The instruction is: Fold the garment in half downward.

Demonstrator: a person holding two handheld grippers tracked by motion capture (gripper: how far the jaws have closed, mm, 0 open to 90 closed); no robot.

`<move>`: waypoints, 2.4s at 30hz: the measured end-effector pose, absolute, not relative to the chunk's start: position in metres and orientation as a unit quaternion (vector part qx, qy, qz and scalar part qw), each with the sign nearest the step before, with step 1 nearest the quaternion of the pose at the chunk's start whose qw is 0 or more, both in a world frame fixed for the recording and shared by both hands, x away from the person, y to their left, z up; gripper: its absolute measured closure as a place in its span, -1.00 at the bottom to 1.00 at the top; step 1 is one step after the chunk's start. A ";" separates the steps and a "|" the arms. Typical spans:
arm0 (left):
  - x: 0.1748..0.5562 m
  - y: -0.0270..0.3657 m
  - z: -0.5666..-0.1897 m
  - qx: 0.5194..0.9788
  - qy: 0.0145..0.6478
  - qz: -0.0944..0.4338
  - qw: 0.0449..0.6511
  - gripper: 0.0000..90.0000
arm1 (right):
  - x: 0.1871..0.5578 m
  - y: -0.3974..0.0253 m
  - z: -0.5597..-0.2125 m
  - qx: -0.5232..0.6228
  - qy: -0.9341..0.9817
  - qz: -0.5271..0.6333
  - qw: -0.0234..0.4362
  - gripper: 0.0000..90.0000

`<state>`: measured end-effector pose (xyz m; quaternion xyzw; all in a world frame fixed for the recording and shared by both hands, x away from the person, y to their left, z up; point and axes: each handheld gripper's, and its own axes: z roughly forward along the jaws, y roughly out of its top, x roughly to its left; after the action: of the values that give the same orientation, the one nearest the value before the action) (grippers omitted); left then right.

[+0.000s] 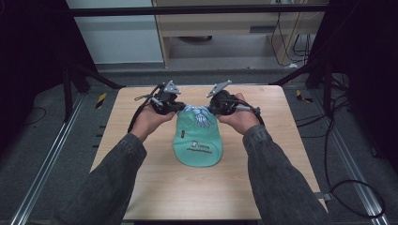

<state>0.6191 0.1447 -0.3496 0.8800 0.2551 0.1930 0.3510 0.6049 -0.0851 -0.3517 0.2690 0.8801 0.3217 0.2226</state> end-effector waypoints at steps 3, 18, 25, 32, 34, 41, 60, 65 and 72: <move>0.622 0.143 -0.350 0.881 0.253 0.195 0.348 0.94 | 0.608 -0.085 -0.351 0.270 0.879 0.321 0.225 0.86; 0.610 0.133 -0.369 0.889 0.234 0.206 0.335 0.94 | 0.598 -0.091 -0.375 0.267 0.883 0.314 0.224 0.86; 0.602 0.133 -0.376 0.891 0.231 0.203 0.335 0.94 | 0.590 -0.092 -0.380 0.260 0.886 0.311 0.226 0.86; 0.591 0.134 -0.385 0.892 0.229 0.199 0.336 0.93 | 0.577 -0.092 -0.391 0.253 0.889 0.310 0.224 0.85; 0.587 0.135 -0.388 0.891 0.229 0.197 0.338 0.93 | 0.575 -0.091 -0.392 0.253 0.889 0.308 0.225 0.85; 0.580 0.139 -0.391 0.892 0.227 0.195 0.338 0.93 | 0.567 -0.089 -0.395 0.246 0.890 0.311 0.225 0.85; 0.559 0.146 -0.406 0.892 0.227 0.185 0.344 0.93 | 0.546 -0.086 -0.407 0.235 0.894 0.315 0.216 0.85; 0.556 0.145 -0.409 0.894 0.224 0.185 0.343 0.93 | 0.542 -0.087 -0.410 0.235 0.895 0.312 0.217 0.85; 0.553 0.144 -0.416 0.893 0.225 0.181 0.344 0.93 | 0.536 -0.088 -0.414 0.232 0.896 0.311 0.215 0.84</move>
<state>0.5525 0.1443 -0.4157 0.8935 0.2252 0.1810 0.3439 0.5365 -0.0878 -0.4140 0.2321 0.8963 0.3110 0.2147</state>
